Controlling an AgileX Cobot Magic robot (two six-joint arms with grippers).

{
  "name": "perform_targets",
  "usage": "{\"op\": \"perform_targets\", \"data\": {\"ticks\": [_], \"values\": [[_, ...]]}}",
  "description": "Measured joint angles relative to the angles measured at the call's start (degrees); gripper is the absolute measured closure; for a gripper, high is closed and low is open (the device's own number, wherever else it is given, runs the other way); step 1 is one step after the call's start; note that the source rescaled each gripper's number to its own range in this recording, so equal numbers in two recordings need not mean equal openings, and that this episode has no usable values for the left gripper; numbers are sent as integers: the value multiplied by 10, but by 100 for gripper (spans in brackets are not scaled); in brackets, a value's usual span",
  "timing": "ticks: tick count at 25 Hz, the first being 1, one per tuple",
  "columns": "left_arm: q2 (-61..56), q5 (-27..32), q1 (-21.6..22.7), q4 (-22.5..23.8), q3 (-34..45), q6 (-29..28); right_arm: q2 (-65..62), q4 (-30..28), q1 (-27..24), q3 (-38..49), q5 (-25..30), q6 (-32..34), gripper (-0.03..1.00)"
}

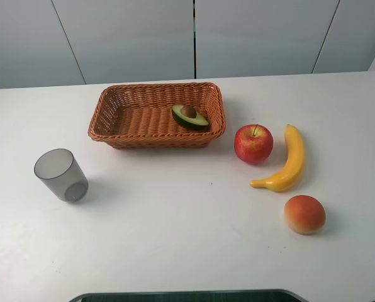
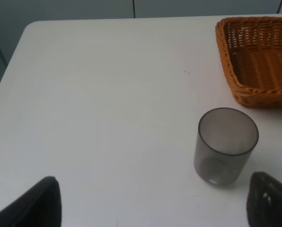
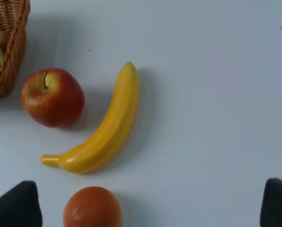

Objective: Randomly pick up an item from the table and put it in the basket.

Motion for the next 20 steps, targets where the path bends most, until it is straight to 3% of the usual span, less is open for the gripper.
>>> {"op": "perform_targets", "data": {"ticks": [9,20], "values": [[0,0,0,0,0,0,-118,8,0,8,6,-13,-3],[0,0,0,0,0,-2,-215,17,0,21,54,-43,-3]]}}
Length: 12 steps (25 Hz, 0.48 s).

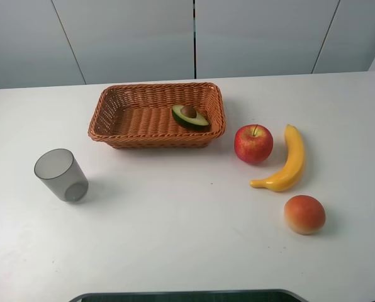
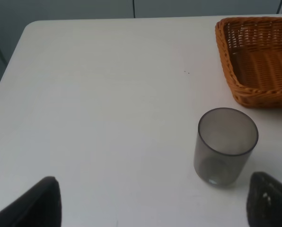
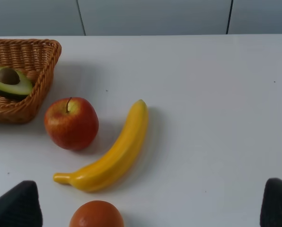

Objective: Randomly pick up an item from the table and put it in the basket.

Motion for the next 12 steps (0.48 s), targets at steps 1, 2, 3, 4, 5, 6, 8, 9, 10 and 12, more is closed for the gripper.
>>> {"op": "perform_targets", "data": {"ticks": [1,2,3,4,5,6,8,9,10,12], "values": [[0,0,0,0,0,0,-1,0,0,0,0,-1,-3],[0,0,0,0,0,0,-1,0,0,0,0,-1,-3],[0,0,0,0,0,0,-1,0,0,0,0,-3,-3],[0,0,0,0,0,0,-1,0,0,0,0,-3,-3],[0,0,0,0,0,0,-1,0,0,0,0,-3,-3],[0,0,0,0,0,0,-1,0,0,0,0,-3,-3],[0,0,0,0,0,0,-1,0,-1,0,0,-3,-3],[0,0,0,0,0,0,-1,0,-2,0,0,-3,-3],[0,0,0,0,0,0,-1,0,-4,0,0,-3,-3],[0,0,0,0,0,0,-1,1,-12,0,0,-3,-3]]}}
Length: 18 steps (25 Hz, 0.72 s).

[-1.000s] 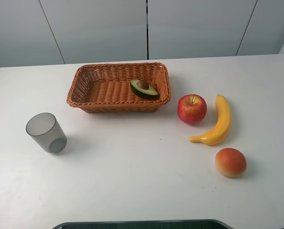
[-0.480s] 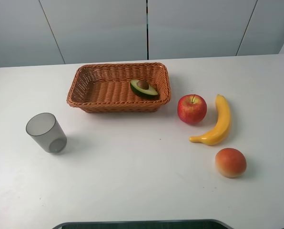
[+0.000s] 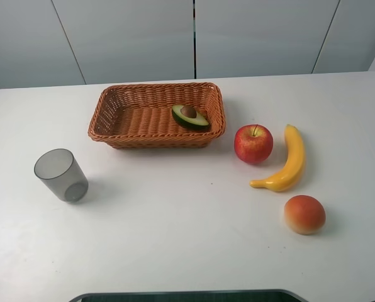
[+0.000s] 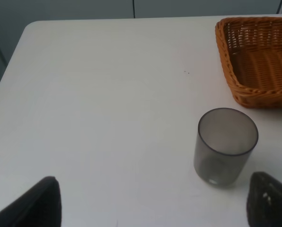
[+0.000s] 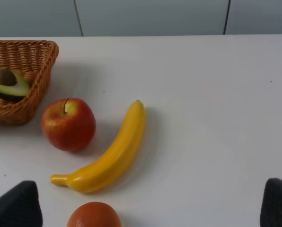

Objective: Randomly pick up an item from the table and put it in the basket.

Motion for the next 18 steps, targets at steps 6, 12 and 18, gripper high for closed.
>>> {"op": "perform_targets", "data": {"ticks": [6,12,18], "values": [[0,0,0,0,0,0,0,0,-72,0,0,1,-3],[0,0,0,0,0,0,0,18,-91,0,0,-18,-3],[0,0,0,0,0,0,0,28,-91,0,0,-28,-3]]}}
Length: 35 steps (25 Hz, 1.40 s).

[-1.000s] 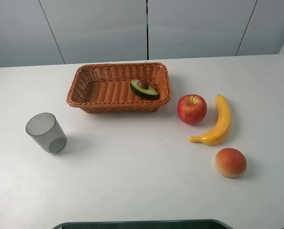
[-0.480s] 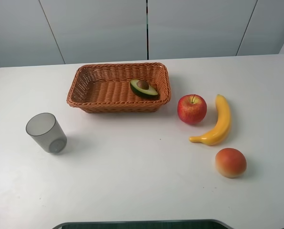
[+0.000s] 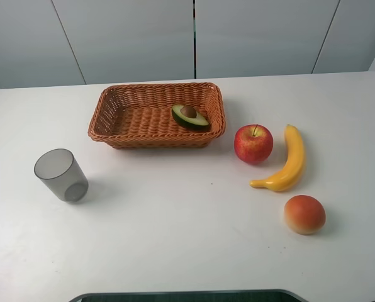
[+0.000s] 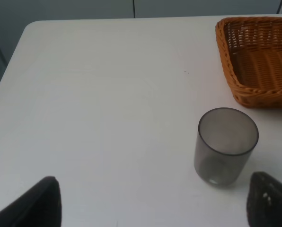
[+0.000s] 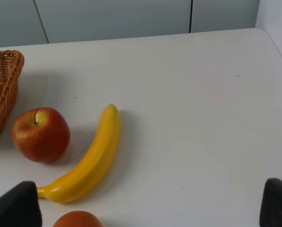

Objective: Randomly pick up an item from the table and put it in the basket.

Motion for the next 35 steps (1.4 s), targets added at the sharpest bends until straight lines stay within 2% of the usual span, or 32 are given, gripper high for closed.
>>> {"op": "perform_targets", "data": {"ticks": [11,35], "values": [[0,0,0,0,0,0,0,0,18,0,0,0,-3],[0,0,0,0,0,0,0,0,18,0,0,0,-3]]}}
